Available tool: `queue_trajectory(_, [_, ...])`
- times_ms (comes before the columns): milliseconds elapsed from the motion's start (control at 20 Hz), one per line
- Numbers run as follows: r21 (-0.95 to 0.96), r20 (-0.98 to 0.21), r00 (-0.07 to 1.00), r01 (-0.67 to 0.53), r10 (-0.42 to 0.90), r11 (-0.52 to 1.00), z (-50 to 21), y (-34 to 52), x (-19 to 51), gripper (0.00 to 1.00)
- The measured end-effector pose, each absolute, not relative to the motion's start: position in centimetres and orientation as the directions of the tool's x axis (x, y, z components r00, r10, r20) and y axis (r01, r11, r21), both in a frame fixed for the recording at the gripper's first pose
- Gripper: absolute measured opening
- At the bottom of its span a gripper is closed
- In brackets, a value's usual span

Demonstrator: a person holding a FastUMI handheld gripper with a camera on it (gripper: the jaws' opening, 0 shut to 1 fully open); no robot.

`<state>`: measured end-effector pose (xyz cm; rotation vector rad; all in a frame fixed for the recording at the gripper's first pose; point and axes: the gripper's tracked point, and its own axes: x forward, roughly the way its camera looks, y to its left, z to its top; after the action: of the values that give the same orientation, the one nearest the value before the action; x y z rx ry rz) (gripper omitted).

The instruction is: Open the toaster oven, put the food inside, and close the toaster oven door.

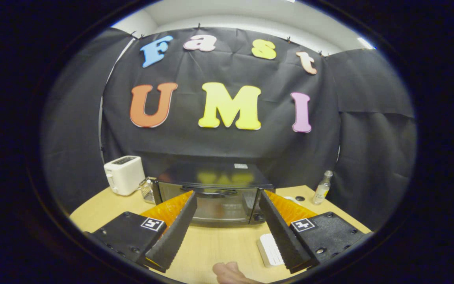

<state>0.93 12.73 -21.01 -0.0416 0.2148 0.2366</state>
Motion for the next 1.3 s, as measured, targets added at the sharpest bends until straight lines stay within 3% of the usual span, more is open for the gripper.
queue_trajectory(400, [-0.016, -0.013, 0.973, -0.232, 0.232, 0.973, -10.1, 6.4, -10.8, 1.0])
queue_trajectory(650, [0.059, 0.072, 0.98, -0.189, 0.185, 0.98, -7.3, 1.4, -14.7, 1.0])
queue_trajectory(950, [0.06, 0.011, 0.981, -0.193, 0.192, 0.979, -9.2, 0.0, -15.0, 1.0])
queue_trajectory(1300, [0.068, 0.04, 0.975, -0.219, 0.217, 0.973, -8.0, 0.1, -16.0, 1.0])
